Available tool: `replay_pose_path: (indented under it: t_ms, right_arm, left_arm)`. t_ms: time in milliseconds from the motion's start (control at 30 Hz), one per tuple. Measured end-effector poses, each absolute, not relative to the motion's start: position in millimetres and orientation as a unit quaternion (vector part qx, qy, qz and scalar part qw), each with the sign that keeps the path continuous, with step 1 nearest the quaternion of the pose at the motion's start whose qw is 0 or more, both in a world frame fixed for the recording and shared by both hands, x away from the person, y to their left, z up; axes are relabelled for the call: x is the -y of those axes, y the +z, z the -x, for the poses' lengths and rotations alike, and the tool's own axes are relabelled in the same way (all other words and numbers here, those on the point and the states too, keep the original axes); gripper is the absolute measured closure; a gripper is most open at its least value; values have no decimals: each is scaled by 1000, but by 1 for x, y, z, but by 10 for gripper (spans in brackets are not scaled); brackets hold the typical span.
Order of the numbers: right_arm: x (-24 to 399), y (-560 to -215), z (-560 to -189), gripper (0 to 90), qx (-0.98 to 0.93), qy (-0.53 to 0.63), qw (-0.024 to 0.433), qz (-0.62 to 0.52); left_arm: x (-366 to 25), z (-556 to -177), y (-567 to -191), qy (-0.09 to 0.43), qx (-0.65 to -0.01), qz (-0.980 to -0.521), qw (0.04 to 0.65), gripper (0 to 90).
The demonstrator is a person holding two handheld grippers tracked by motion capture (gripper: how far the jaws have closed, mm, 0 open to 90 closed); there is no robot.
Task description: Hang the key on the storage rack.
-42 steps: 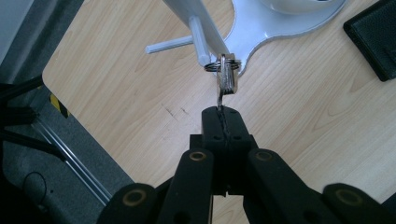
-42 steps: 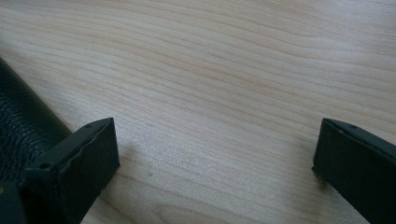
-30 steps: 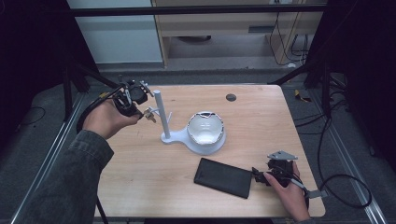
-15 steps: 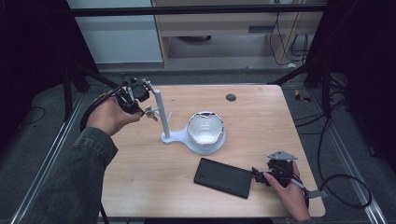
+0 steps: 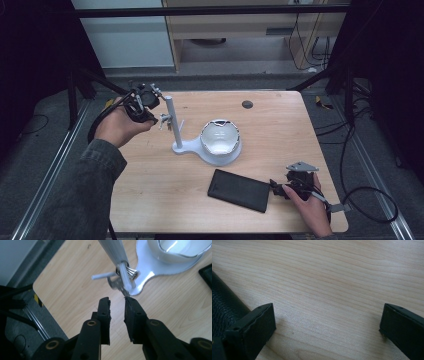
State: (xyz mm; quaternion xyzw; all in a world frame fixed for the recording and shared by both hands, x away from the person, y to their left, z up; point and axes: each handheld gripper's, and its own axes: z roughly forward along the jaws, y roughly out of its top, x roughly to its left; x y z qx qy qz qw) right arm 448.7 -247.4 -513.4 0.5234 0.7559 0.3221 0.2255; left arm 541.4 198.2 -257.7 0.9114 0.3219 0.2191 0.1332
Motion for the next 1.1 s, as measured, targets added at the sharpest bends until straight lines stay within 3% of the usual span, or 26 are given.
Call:
replay_pose_path:
  t_ms: [433, 667, 800, 1100]
  right_arm:
    - [247, -513, -448, 4, -755, 324, 222, -526]
    - [248, -513, -449, 8, -756, 323, 224, -523]
    - [250, -510, -449, 60, -758, 319, 221, -524]
    - [253, -500, -440, 113, -754, 341, 233, -512]
  left_arm:
    - [-206, -480, -281, 232, -286, -901, 231, 617]
    - [-190, -461, -318, 211, -265, -906, 254, 524]
    - [-182, -456, -342, 203, -260, -909, 256, 494]
    - [-164, -452, -380, 186, -255, -908, 277, 500]
